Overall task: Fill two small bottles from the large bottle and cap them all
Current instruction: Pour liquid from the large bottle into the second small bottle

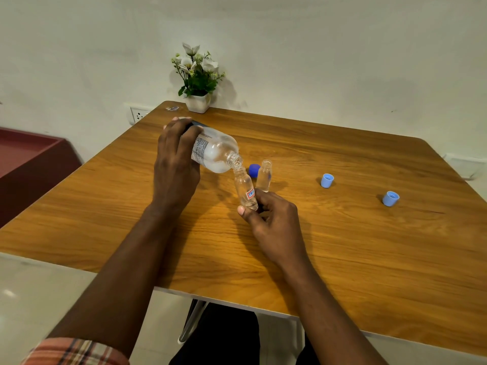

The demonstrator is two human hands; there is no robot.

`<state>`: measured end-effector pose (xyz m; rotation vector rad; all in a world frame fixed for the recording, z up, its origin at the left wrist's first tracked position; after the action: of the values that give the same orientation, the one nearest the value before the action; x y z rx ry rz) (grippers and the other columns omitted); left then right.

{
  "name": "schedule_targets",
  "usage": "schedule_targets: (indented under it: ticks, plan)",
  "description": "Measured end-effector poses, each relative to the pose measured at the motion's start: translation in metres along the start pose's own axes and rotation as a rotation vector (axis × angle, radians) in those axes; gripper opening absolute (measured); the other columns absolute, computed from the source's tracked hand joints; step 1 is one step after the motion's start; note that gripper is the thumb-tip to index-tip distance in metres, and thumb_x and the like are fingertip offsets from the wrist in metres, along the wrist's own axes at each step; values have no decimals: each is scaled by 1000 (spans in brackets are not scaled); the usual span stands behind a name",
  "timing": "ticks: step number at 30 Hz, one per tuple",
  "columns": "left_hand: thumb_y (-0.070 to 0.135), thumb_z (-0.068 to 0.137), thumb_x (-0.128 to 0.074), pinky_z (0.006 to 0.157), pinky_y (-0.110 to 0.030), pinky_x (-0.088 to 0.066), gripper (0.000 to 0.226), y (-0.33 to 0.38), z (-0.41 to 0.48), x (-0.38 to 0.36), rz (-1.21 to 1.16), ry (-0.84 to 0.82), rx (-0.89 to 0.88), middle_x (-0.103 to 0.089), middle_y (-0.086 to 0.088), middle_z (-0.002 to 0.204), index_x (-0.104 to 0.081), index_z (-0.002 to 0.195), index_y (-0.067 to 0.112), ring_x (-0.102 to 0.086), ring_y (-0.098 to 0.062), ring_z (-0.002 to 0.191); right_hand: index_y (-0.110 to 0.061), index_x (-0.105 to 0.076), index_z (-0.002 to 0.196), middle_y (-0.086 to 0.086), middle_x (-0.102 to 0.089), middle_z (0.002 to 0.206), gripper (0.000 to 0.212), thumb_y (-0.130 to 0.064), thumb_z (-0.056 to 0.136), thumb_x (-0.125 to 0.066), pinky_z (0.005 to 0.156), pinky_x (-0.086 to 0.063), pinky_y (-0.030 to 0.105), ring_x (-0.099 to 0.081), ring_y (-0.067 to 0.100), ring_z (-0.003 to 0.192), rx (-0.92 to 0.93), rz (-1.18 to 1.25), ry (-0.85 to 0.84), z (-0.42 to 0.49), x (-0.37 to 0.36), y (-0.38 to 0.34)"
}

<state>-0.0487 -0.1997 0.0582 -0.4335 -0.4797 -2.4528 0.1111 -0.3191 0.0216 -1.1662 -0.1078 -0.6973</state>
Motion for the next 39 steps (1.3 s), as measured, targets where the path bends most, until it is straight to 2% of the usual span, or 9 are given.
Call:
schedule_targets:
  ticks: [10,19,39]
  plan:
    - [-7,79,-70,100,-56,-42,55,1,0,1,-2,13,-7,-53,-25,129,-43,124,10,-42,-35,127,-21,-73,99,-8,-72,89,18,-26,81,-71,70,-53,39,-63,9,80,-8,4,-2,0,1,1]
    - [-6,79,-72,100,-57,-42,57,1,1,1,-3,5,0,-53,-25,130,-43,124,11,-43,-37,127,-23,-72,101,-9,-72,91,19,-24,83,-72,71,-53,38,-63,7,81,-19,9,-8,0,1,1]
    - [-9,78,-70,102,-58,-40,57,-1,1,1,0,3,-3,-52,-25,130,-43,125,10,-40,-36,129,-19,-72,98,-4,-71,88,18,-27,82,-70,70,-53,43,-64,13,81,-12,-1,-15,1,0,2]
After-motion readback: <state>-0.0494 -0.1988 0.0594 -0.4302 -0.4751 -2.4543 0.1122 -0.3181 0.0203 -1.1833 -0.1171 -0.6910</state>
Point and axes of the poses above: each hand's wrist, its own z-axis towards the middle knuckle, its own x-axis out of the back of the hand, y = z × x, the point moved 4 cm from there along z, towards the middle knuckle
